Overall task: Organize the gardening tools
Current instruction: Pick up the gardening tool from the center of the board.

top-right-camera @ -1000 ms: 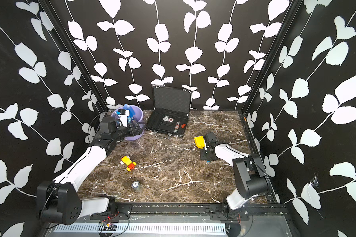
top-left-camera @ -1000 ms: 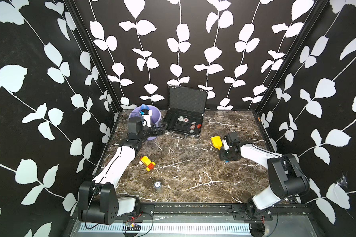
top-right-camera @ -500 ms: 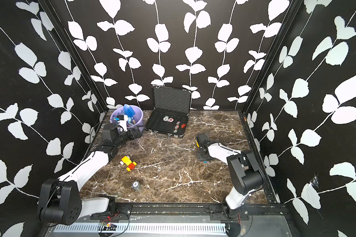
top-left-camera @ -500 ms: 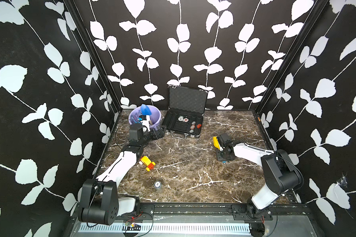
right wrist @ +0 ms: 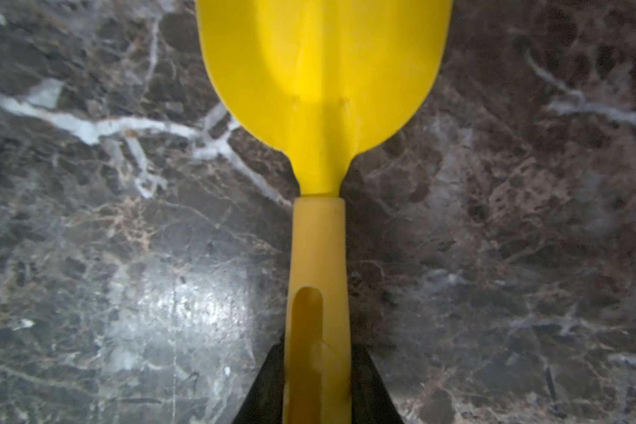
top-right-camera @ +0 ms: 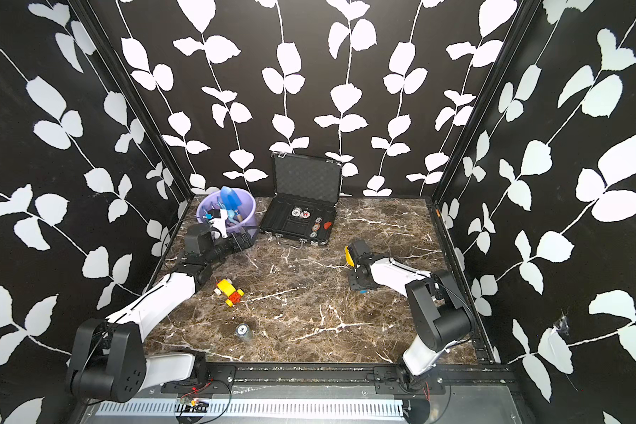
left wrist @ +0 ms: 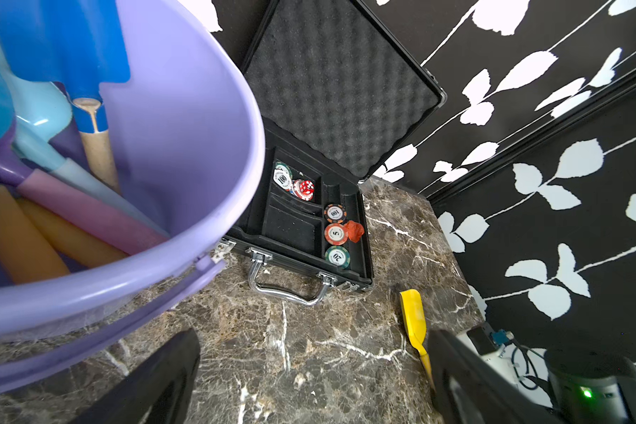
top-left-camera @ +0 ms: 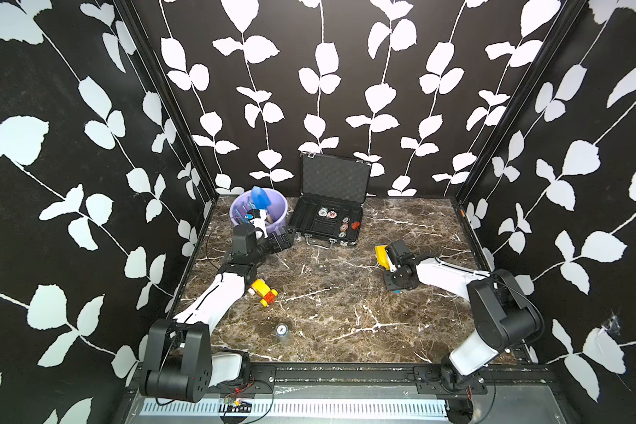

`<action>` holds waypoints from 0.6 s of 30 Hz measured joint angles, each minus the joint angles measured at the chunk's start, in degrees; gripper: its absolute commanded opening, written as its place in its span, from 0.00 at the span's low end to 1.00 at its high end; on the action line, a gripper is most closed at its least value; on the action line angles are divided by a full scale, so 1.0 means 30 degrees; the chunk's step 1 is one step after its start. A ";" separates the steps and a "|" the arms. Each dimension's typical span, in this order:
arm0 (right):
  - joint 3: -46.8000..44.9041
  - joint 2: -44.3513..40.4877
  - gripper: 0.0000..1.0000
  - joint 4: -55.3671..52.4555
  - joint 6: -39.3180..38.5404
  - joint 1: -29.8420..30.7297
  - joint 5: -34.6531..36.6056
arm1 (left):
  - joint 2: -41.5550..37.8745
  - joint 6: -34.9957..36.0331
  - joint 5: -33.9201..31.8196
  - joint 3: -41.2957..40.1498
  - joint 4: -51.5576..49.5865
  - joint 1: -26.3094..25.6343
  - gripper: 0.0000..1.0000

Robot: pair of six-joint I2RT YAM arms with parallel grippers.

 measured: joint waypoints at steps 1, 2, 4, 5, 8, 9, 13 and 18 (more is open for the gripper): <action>-0.0022 -0.0022 0.17 0.0036 -0.0007 0.0022 -0.0080 | 0.0029 0.0000 -0.0007 0.0000 0.0000 0.0000 0.99; -0.0058 -0.0044 0.16 0.0080 0.0000 0.0044 -0.0153 | 0.0051 -0.0007 -0.0015 0.0000 0.0000 0.0000 0.99; -0.0095 -0.0080 0.16 0.0095 0.0000 0.0109 -0.0270 | 0.0073 -0.0007 -0.0015 0.0000 0.0000 -0.0007 0.99; -0.0117 -0.0131 0.15 0.0109 0.0000 0.0138 -0.0321 | 0.0073 -0.0007 -0.0015 0.0000 0.0000 0.0000 0.99; -0.0248 -0.0561 0.14 0.0066 0.0000 0.0211 -0.0576 | 0.0073 -0.0007 -0.0029 0.0000 0.0000 -0.0007 0.99; -0.0248 -0.0707 0.14 0.0066 0.0000 0.0240 -0.0670 | 0.0073 -0.0007 -0.0051 0.0000 0.0000 -0.0007 0.99; -0.0277 -0.1304 0.13 0.0168 0.0007 0.0357 -0.1013 | 0.0066 0.0000 -0.0277 0.0000 -0.0044 -0.0102 0.99; -0.0729 -0.1894 0.10 0.0838 0.0073 0.0459 -0.1494 | -0.0058 0.0291 -0.1188 0.0015 -0.0918 -0.0852 0.99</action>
